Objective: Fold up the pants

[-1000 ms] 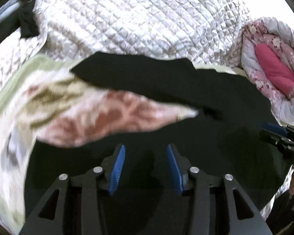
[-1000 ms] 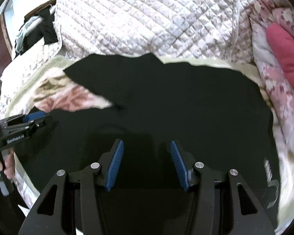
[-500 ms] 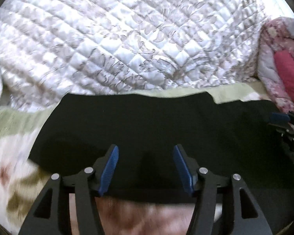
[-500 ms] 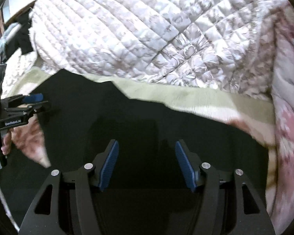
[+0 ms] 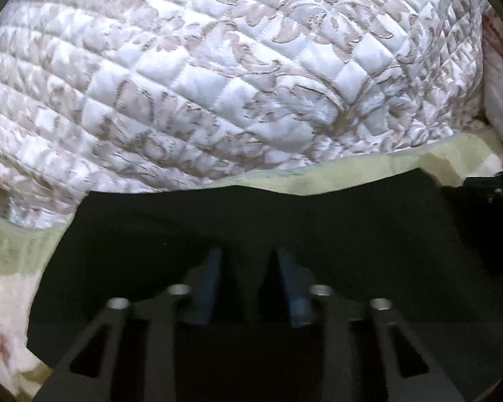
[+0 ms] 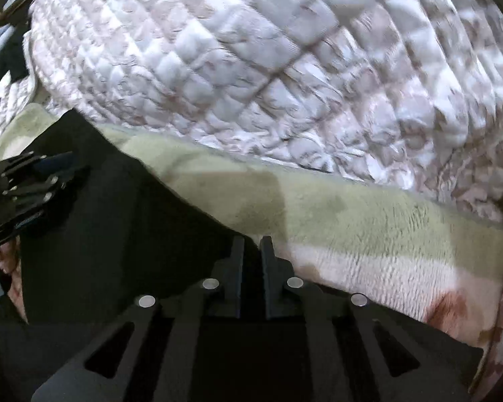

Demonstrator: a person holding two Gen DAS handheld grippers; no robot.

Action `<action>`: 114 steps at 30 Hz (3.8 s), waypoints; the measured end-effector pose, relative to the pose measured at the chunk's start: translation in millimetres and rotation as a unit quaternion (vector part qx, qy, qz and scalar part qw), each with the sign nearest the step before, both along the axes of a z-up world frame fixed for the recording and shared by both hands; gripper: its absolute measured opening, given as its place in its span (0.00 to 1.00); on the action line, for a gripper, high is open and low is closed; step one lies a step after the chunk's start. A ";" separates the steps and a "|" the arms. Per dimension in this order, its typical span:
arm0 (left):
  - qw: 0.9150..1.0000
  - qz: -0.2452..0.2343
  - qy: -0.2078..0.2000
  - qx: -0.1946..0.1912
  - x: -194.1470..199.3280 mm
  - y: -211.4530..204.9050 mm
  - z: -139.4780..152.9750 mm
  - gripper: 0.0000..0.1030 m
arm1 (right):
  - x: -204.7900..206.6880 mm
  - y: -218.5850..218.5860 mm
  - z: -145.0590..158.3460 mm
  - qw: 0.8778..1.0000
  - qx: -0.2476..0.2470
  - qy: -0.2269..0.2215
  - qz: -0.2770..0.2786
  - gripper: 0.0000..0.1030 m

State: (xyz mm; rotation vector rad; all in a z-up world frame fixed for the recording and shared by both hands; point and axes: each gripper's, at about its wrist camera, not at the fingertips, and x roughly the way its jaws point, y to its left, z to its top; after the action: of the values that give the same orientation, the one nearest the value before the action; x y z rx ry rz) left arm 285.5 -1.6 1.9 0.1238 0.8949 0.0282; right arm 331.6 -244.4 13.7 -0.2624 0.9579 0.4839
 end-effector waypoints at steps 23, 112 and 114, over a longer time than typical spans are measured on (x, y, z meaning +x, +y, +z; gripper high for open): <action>0.986 0.009 -0.046 -0.160 -293.0 25.5 62.1 0.04 | -319.4 -53.2 36.0 0.989 0.141 0.026 -0.036 0.07; 0.935 0.255 -0.053 -0.241 -373.6 143.7 4.8 0.04 | -367.7 -206.3 6.2 0.875 0.278 -0.015 -0.397 0.21; 0.935 0.255 -0.053 -0.242 -373.4 144.2 4.7 0.04 | -368.9 -207.8 7.5 0.870 0.282 -0.016 -0.403 0.21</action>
State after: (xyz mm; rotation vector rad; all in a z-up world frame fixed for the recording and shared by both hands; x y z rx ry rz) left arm -87.9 142.7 6.5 -0.5690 0.7833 0.2936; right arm -37.3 -452.2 21.2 0.6492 0.7672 -0.0359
